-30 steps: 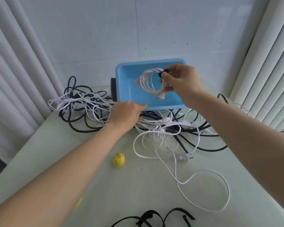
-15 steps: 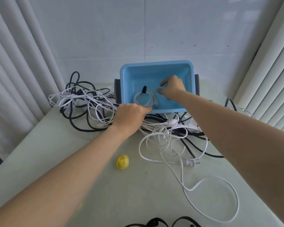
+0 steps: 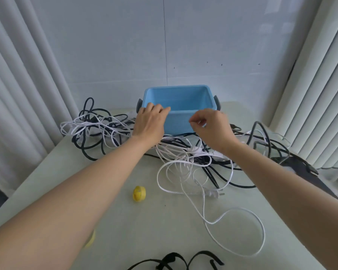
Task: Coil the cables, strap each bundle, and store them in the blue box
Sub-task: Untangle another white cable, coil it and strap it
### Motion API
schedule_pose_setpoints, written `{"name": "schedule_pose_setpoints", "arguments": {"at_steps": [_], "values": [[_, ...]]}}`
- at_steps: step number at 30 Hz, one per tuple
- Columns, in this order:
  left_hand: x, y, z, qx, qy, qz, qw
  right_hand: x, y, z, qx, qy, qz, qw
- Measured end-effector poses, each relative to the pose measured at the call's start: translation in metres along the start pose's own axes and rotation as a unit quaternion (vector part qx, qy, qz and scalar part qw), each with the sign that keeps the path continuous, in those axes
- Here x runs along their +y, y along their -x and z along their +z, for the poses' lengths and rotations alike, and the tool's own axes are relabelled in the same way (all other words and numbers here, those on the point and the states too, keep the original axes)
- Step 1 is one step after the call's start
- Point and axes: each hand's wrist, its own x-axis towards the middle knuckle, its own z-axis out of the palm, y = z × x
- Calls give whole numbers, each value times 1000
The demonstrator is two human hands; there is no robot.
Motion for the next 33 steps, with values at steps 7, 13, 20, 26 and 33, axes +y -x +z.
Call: {"name": "schedule_pose_setpoints", "arguments": {"at_steps": [7,13,20,26,33], "values": [[8,0,-10,-113,31,-28,993,4,41,-2,-64,-54,-17,996],[16,61,-38,36,245,-15,969,-20,75,-23,-80,-88,-58,991],[33,157,-89,34,378,-31,925,-60,129,-48,-201,-112,-49,972],[43,212,-114,-212,460,33,862,-60,170,-47,-330,-60,-31,942],[41,226,-107,-314,422,102,844,-40,167,-36,-213,50,-20,976]]}}
